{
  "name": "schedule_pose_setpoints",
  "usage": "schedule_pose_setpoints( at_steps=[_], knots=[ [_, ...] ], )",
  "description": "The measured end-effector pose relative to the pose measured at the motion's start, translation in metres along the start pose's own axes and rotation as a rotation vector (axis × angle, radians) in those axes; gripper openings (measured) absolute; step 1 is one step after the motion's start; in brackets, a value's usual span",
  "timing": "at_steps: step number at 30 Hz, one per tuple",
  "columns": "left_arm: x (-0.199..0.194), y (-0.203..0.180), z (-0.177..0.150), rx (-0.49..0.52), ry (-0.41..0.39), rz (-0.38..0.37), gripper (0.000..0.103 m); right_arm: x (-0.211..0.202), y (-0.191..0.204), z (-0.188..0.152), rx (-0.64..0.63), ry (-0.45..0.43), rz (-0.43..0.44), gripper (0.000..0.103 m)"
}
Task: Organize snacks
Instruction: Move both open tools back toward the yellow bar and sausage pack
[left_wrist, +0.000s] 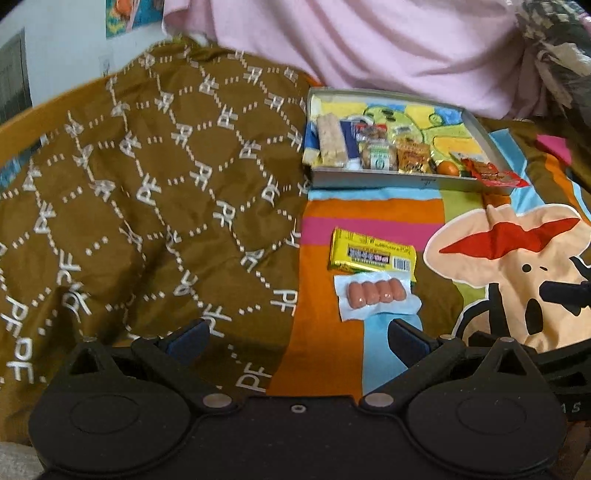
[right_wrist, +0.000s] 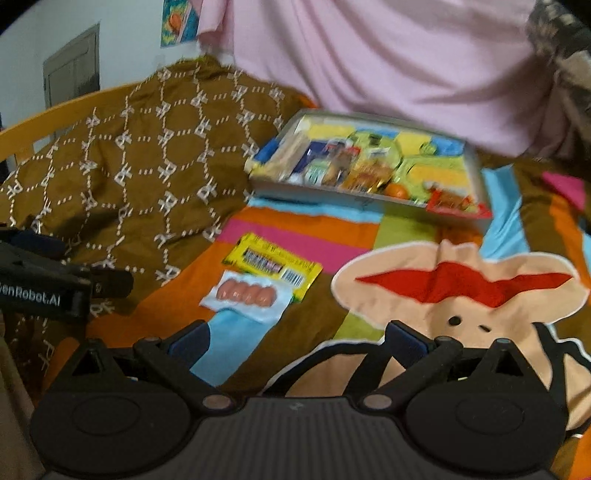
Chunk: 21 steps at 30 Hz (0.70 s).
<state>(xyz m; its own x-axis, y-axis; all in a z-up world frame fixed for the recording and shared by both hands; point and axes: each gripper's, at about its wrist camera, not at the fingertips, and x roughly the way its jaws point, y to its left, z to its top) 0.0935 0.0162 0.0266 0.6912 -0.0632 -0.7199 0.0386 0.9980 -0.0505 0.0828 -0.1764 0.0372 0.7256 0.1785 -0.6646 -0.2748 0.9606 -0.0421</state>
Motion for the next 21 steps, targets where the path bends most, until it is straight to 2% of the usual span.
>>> schedule_pose_setpoints(
  at_steps=[6, 10, 16, 18, 21],
  knots=[
    [0.021, 0.007, 0.006, -0.065, 0.06, -0.017, 0.102, 0.015, -0.006, 0.006, -0.016, 0.053, 0.029, 0.103],
    [0.033, 0.005, 0.013, -0.037, 0.077, -0.018, 0.102, 0.026, -0.011, 0.011, -0.037, 0.077, 0.027, 0.103],
    [0.047, 0.001, 0.032, 0.1, 0.043, 0.018, 0.102, 0.041, -0.02, 0.019, -0.062, 0.078, 0.002, 0.103],
    [0.053, 0.001, 0.04, 0.115, 0.014, 0.066, 0.102, 0.049, -0.023, 0.022, -0.067, 0.078, 0.0, 0.103],
    [0.061, 0.001, 0.05, 0.132, -0.027, 0.084, 0.102, 0.066, -0.026, 0.025, -0.053, 0.1, 0.011, 0.103]
  ],
)
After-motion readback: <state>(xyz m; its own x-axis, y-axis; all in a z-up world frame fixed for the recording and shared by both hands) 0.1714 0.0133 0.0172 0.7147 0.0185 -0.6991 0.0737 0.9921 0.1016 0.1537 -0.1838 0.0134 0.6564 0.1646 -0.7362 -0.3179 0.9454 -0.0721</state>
